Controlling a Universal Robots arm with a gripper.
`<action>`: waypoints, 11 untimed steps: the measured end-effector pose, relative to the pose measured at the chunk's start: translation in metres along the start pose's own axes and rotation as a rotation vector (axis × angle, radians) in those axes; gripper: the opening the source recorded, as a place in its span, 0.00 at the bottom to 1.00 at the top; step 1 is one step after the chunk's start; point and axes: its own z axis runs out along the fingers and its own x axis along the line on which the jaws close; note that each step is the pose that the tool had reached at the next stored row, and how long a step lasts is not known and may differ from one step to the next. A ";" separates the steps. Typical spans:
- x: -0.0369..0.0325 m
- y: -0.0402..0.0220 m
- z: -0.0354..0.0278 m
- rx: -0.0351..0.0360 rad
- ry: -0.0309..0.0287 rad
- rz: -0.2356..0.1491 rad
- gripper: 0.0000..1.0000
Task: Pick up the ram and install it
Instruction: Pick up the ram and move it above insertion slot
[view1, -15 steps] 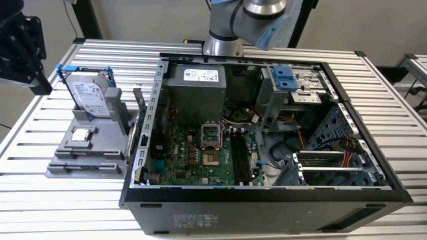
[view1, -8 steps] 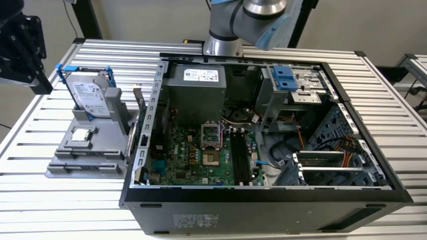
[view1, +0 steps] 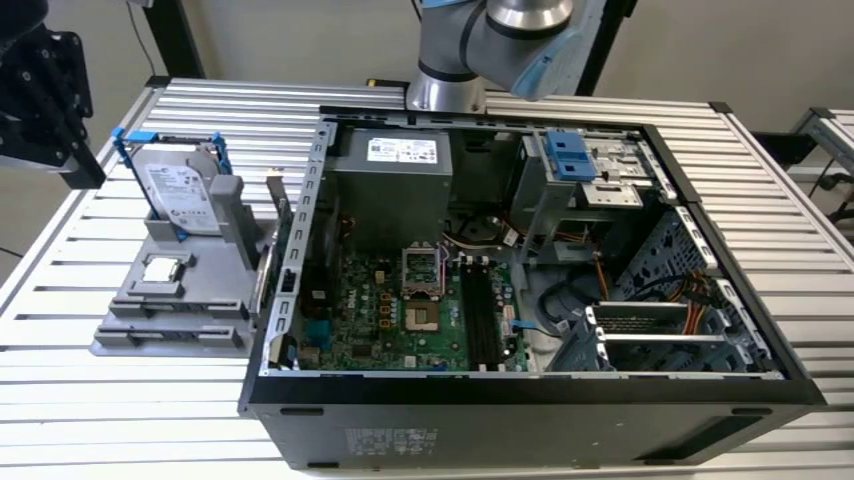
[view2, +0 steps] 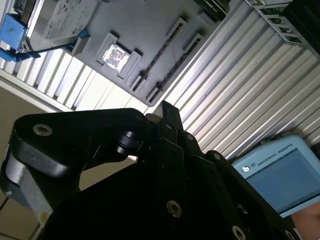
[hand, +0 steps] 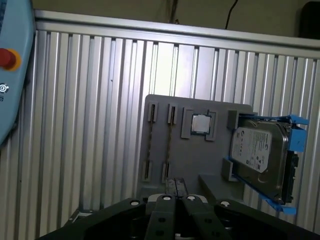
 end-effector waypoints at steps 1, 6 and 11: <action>0.0000 0.0000 0.0000 0.0000 0.0000 0.000 1.00; 0.0000 0.0000 0.0000 -0.0001 0.0000 -0.001 1.00; 0.0001 0.0002 0.0032 0.0017 -0.0005 0.044 1.00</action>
